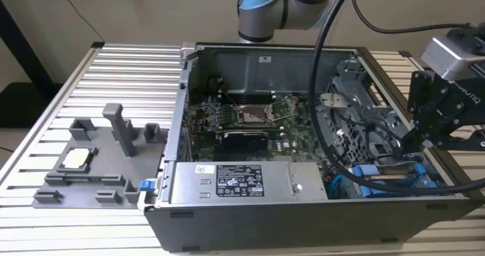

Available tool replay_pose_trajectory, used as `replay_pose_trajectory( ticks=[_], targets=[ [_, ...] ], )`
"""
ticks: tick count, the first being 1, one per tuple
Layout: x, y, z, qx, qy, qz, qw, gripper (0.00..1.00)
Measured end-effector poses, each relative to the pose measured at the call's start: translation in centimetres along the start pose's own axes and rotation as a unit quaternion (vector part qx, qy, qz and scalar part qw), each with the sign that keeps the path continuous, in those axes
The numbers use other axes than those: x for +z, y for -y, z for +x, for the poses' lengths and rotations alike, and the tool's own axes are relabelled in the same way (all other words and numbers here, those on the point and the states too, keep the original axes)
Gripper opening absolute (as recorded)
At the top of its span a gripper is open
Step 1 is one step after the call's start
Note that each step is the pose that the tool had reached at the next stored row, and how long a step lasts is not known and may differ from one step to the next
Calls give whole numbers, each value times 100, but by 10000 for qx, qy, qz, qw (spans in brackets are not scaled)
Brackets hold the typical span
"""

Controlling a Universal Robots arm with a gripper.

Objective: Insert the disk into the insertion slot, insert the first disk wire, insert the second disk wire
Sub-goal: 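Insert the first disk wire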

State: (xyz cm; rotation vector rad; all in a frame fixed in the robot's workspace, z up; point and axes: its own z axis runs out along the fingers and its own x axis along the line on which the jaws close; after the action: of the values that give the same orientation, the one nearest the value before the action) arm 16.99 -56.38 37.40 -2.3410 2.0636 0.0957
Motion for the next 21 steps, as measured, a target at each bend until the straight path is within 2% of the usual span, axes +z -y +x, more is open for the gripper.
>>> replay_pose_trajectory(
  ticks=[2,8,9,11,13,16,18,19,21],
  targets=[
    [3,29,7,2,3,-25,10000,19],
    [3,33,7,11,5,-26,10000,19],
    [6,34,8,18,7,-34,10000,19],
    [15,35,9,34,19,-80,10000,19],
    [26,44,11,39,64,-87,9999,19],
    [41,57,21,39,167,-81,9998,19],
    [49,66,36,38,221,-93,9997,19],
    [51,71,49,41,241,-131,9996,19],
    [51,80,77,50,261,-248,9993,19]
  ],
)
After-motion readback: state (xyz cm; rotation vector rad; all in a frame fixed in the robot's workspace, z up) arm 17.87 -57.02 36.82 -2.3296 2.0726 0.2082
